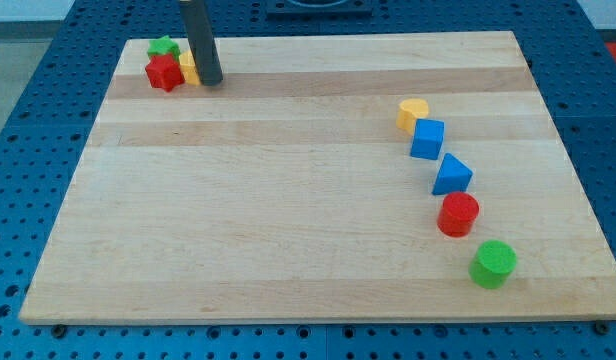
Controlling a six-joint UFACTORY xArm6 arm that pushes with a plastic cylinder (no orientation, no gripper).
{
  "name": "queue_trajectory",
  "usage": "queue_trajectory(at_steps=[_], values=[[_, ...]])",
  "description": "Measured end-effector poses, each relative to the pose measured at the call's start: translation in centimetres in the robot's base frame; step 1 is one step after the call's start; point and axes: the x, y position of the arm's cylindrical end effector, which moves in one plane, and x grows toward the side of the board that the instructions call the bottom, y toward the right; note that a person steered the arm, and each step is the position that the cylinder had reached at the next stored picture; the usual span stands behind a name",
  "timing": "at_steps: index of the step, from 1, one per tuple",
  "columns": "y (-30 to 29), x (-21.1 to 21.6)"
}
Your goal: Move the yellow heart away from the blue cube
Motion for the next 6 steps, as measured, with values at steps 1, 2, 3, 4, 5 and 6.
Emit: queue_trajectory(at_steps=[1, 2, 3, 4, 5, 6], values=[[0.0, -0.7], [6.6, -0.6], [17.9, -0.6], [28.4, -0.6], [31.1, -0.4], [31.0, 2.6]])
